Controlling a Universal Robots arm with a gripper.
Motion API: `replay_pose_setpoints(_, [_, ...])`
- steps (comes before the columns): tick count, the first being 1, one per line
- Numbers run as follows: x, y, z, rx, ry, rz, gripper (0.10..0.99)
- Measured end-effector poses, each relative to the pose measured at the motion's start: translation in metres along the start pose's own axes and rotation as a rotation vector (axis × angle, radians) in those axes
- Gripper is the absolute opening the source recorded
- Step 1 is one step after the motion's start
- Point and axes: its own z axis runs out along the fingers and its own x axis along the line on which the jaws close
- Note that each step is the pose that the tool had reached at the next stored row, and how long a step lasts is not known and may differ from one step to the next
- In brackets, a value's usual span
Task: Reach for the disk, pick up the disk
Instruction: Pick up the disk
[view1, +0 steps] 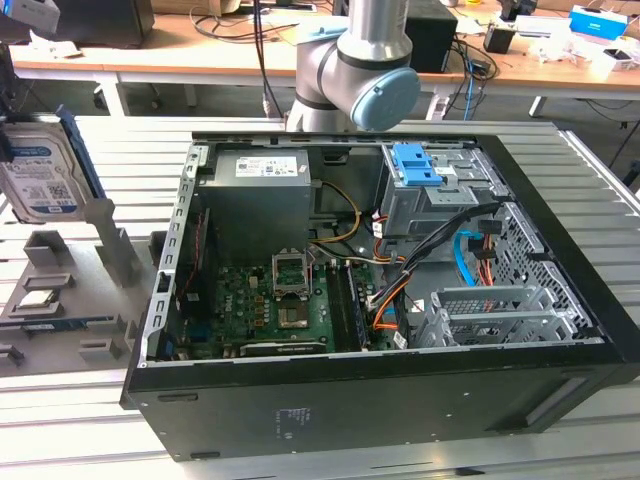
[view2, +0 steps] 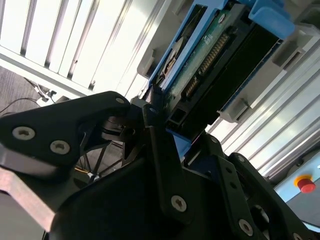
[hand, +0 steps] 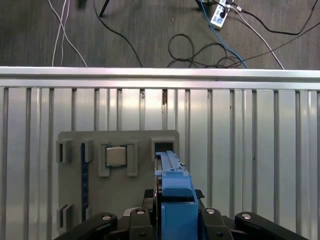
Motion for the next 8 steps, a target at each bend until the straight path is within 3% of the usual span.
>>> replay_pose_setpoints(8, [0.0000, -0.0012, -0.0143, -0.002, 0.0000, 0.000, 0.369])
